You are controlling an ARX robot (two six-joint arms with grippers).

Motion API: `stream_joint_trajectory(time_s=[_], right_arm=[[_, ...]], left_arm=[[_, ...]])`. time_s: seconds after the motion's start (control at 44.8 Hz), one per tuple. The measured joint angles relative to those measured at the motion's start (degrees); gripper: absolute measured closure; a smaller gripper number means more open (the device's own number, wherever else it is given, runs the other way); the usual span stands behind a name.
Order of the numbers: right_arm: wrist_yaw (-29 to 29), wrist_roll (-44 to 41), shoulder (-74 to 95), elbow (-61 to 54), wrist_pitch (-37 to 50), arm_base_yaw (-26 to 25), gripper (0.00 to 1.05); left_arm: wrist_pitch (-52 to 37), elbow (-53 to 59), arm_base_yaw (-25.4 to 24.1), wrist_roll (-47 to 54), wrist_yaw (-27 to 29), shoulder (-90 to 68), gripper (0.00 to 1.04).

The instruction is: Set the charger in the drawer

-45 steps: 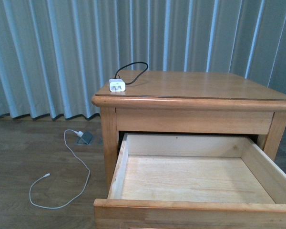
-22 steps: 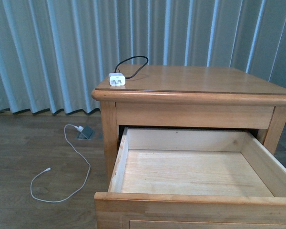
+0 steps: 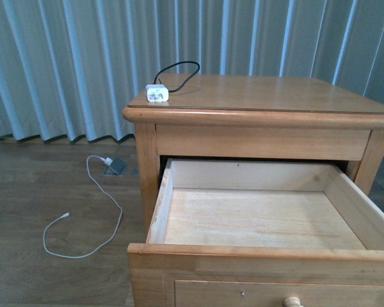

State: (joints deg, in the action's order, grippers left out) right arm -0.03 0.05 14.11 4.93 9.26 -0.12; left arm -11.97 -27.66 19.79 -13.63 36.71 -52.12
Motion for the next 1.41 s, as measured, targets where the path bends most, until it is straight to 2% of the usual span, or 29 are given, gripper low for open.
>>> stream_joint_trajectory(time_s=[0.446, 0.625, 0.781, 1.004, 1.405], right_arm=[[0.0, 0.0, 0.0, 0.0, 0.0, 0.0, 0.08], [0.0, 0.0, 0.0, 0.0, 0.0, 0.0, 0.08], [0.0, 0.0, 0.0, 0.0, 0.0, 0.0, 0.08], [0.0, 0.0, 0.0, 0.0, 0.0, 0.0, 0.08], [0.0, 0.0, 0.0, 0.0, 0.0, 0.0, 0.08]], left_arm=[[-6.27, -31.71, 0.52, 11.67, -22.1, -34.38, 0.06], [-5.31, -41.62, 0.55, 13.18, -26.43, -44.22, 0.06], [-3.93, -49.9, 0.48, 13.14, -27.34, -52.48, 0.06], [-2.25, -60.48, -0.26, 10.75, -24.68, -62.49, 0.06], [0.22, -71.65, -0.72, 8.2, -20.87, -72.81, 0.06]])
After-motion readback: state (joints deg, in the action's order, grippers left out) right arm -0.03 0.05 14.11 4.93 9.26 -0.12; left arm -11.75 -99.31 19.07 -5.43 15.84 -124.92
